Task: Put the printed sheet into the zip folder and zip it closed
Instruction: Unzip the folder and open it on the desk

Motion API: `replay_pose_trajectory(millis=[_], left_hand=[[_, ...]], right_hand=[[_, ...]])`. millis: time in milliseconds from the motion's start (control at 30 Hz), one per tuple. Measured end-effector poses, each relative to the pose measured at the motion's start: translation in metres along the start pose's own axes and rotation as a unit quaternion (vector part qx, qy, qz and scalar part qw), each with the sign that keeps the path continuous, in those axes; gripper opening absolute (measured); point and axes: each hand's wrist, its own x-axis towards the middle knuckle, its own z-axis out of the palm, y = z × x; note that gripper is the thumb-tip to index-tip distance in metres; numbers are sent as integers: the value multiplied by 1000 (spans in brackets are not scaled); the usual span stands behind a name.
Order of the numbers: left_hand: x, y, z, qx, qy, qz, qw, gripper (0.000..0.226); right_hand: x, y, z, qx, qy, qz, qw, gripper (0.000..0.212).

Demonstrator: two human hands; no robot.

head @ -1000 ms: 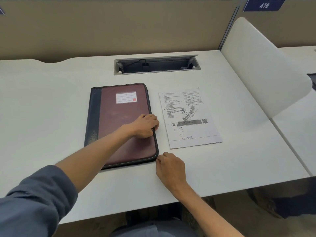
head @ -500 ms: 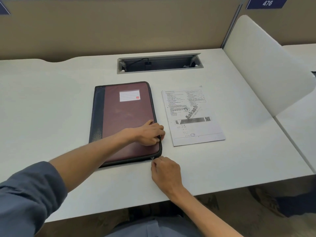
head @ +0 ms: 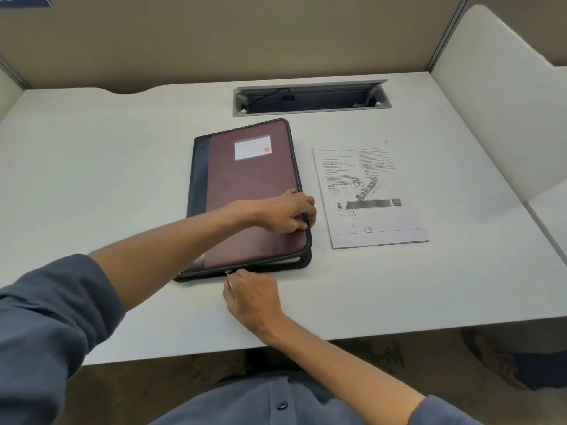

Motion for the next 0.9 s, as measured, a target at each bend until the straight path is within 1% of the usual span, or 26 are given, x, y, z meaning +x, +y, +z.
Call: replay_pose_trajectory(millis=[267,400,533,633,800,867,900], left_hand=[[-24,5,-21,-23,50,18,998,10],[-33,7,-28,-27,74,21,997,9],[-40,9,-34,-29,80,24,996,8],[-46,9,-37,-32,82,25,996,8],[-56,9,-41,-15,104,27,994,8],[-58,10,-40,2,108,36,993,9],[-59,10,-39,11,109,40,993,9]], right_hand=[[9,-35,17,-46,-24,-69,996,26],[13,-51,23,-55,-39,-109,992,23],[19,-64,33,-69,-56,-142,986,16],[22,-65,37,-54,-53,-155,985,18],[13,-50,35,17,-33,-133,990,41],[7,-36,26,75,-30,-73,994,47],[4,-29,20,113,-12,-20,993,48]])
